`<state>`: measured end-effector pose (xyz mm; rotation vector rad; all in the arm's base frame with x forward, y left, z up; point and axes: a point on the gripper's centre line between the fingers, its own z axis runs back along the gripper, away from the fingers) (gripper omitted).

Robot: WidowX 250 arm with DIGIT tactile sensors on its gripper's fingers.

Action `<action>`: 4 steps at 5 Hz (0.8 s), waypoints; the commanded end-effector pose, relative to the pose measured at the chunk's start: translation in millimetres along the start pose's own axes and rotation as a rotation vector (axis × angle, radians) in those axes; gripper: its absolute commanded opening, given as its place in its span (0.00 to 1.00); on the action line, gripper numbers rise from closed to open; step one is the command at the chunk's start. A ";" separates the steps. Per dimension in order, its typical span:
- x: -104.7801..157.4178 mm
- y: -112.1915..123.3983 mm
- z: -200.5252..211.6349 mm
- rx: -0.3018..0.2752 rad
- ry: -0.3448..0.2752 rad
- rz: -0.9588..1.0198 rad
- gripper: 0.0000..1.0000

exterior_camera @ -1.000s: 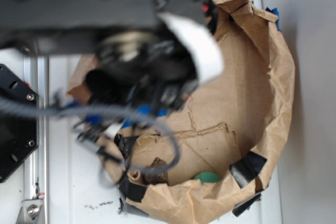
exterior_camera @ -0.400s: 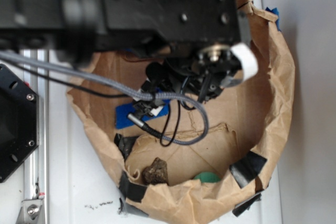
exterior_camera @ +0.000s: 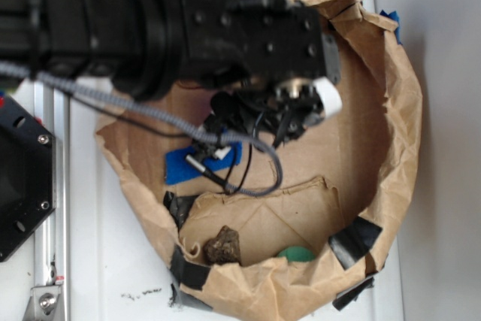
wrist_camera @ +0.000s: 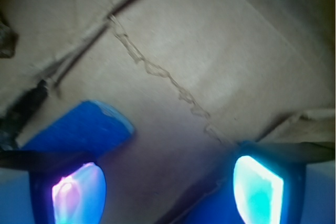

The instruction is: Grab the blue bottle.

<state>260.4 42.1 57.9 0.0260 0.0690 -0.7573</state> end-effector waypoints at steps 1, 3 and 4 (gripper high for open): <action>-13.5 15.9 -5.3 0.006 0.031 0.028 1.00; -22.3 17.4 10.6 0.029 0.012 0.056 1.00; -30.2 21.9 10.2 0.012 0.010 0.083 1.00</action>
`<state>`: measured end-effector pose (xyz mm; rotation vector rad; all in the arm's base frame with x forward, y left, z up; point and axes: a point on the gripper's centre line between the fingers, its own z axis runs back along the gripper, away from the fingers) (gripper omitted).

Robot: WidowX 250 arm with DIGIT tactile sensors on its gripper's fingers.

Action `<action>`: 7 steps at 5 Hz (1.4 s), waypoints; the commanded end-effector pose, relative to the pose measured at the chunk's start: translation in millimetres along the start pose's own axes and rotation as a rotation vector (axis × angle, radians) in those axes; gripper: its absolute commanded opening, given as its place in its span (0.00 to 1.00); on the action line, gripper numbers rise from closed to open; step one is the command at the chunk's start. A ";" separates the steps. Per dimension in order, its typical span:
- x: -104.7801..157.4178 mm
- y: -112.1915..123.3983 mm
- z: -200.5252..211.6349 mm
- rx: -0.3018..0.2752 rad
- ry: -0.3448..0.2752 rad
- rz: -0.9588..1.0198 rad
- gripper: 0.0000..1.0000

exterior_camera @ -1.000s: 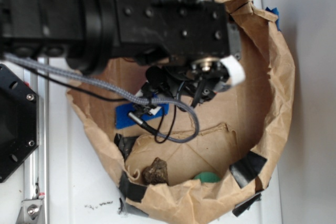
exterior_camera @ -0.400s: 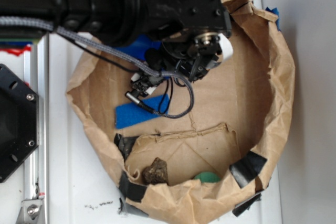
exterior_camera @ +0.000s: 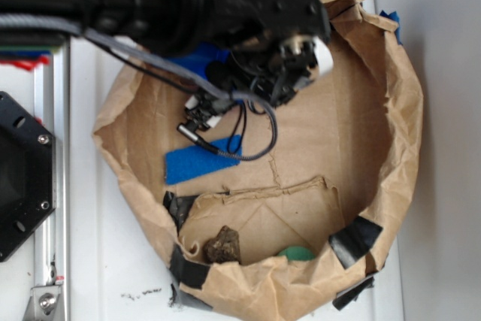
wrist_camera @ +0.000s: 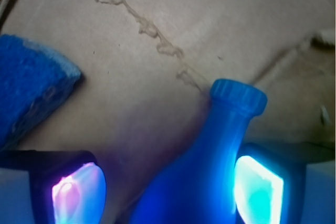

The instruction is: Grab the blue bottle.

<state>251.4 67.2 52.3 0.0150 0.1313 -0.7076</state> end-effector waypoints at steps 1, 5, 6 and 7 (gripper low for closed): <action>-10.0 8.3 16.3 0.043 -0.036 0.047 1.00; -5.3 2.7 -21.8 0.030 0.091 0.062 1.00; -5.9 1.8 -22.6 0.032 0.088 0.068 0.00; -6.6 2.3 -21.3 0.038 0.084 0.073 0.00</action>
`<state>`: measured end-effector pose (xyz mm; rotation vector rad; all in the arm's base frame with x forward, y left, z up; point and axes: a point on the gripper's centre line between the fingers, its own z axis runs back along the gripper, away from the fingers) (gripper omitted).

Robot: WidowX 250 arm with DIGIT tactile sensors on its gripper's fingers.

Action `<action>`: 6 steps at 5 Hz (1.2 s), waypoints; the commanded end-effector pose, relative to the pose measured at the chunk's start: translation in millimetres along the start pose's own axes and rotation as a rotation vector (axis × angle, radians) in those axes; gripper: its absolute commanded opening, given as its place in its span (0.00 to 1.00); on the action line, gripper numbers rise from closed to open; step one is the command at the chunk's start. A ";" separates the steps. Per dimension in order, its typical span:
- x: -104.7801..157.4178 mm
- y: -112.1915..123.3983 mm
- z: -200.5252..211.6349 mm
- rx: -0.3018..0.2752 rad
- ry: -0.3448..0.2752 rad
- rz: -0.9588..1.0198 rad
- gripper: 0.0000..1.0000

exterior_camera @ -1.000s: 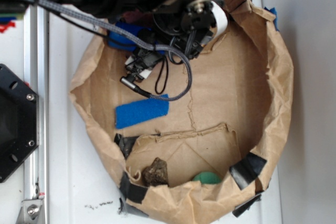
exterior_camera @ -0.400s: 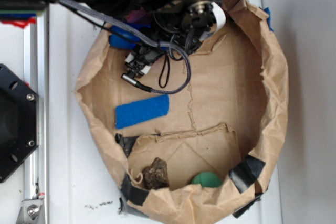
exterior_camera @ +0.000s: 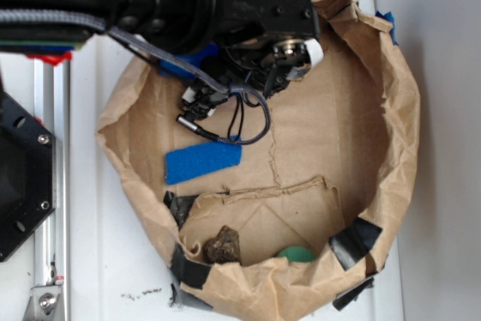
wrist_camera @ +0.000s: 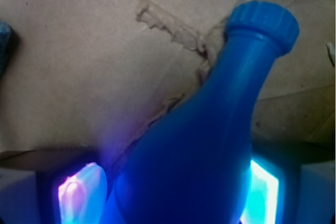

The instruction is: Grab the blue bottle.

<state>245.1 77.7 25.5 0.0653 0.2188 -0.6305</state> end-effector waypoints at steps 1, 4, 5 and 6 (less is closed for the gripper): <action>1.2 -3.2 6.8 0.029 -0.011 0.000 0.00; 0.8 -9.7 40.2 0.026 -0.061 0.017 0.00; 5.9 -22.5 74.3 0.053 -0.082 0.061 0.00; 10.8 -33.8 99.8 0.060 -0.101 0.101 0.00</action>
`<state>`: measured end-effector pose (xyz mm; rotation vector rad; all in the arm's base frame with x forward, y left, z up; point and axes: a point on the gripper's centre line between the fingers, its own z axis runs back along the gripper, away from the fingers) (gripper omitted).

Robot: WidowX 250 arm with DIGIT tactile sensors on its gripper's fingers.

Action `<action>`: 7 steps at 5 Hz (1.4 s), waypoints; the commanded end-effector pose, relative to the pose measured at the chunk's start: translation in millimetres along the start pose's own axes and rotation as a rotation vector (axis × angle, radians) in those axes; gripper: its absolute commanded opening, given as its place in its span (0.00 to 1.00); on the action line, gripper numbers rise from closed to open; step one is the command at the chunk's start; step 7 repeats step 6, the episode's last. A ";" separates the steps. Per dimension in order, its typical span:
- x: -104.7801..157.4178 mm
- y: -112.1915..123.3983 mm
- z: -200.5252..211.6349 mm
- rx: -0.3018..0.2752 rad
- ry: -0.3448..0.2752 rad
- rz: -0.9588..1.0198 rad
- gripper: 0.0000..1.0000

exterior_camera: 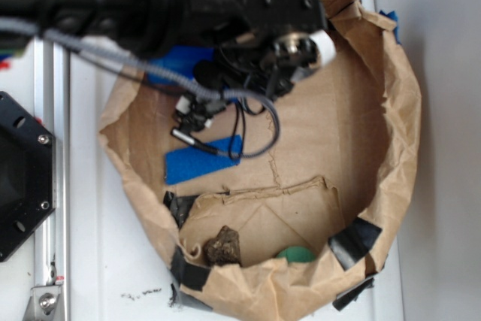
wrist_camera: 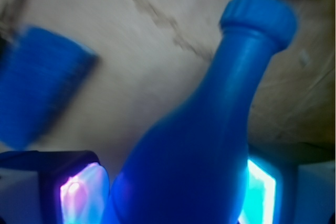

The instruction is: Grab the blue bottle.

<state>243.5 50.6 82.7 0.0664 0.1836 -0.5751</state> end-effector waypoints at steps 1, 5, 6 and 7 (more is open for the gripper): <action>18.1 -10.5 47.2 0.048 -0.026 0.105 0.00; 26.6 -30.7 78.6 -0.005 -0.254 0.129 0.00; 26.1 -30.6 75.2 -0.013 -0.239 0.119 0.00; 26.1 -30.6 75.2 -0.013 -0.239 0.119 0.00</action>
